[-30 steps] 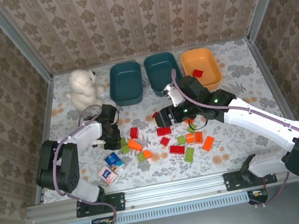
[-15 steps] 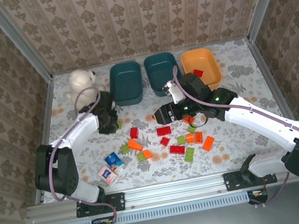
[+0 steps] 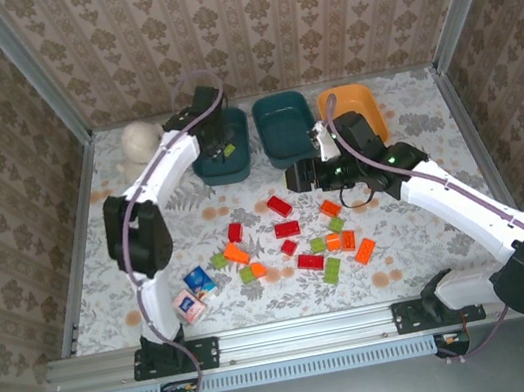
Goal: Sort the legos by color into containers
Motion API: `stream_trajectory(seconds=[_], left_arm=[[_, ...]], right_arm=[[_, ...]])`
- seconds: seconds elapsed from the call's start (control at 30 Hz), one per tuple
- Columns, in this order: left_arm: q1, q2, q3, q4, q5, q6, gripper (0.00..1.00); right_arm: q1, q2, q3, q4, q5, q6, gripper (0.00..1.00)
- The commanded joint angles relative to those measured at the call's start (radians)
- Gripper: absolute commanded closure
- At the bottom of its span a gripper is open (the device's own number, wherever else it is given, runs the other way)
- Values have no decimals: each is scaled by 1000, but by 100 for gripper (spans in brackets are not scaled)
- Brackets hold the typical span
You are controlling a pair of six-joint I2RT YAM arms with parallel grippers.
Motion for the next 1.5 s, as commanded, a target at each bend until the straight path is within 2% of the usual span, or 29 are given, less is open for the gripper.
stream_trajectory(seconds=[0.0,0.03,0.17,0.37,0.67,0.87,1.1,1.23,1.4,1.47], left_arm=[[12,110,129,-56,-18,190,78],[43,149,170,-66,-23,209,78],[68,262,263,-98,-25,243,78],[79,368,350,-135,1,250,77],[76,425,387,-173,55,242,61],[82,406,395,-189,68,248,41],[80,320,416,-191,64,253,29],[62,203,391,-149,84,244,26],[-16,-20,231,-30,117,324,21],[-51,-141,86,41,146,363,20]], right_arm=[[-13,-37,15,0,16,44,24],[-14,-43,11,-3,20,47,24],[-20,-66,-2,-23,24,57,24],[-28,-95,-8,-81,52,57,24],[-68,-114,-20,-232,123,90,24],[-116,-126,-26,-329,124,111,24],[-132,-153,-12,-408,158,115,25],[-144,-151,6,-583,258,162,26],[-157,-179,-109,-692,295,256,28],[-157,-199,-192,-675,286,305,28]])
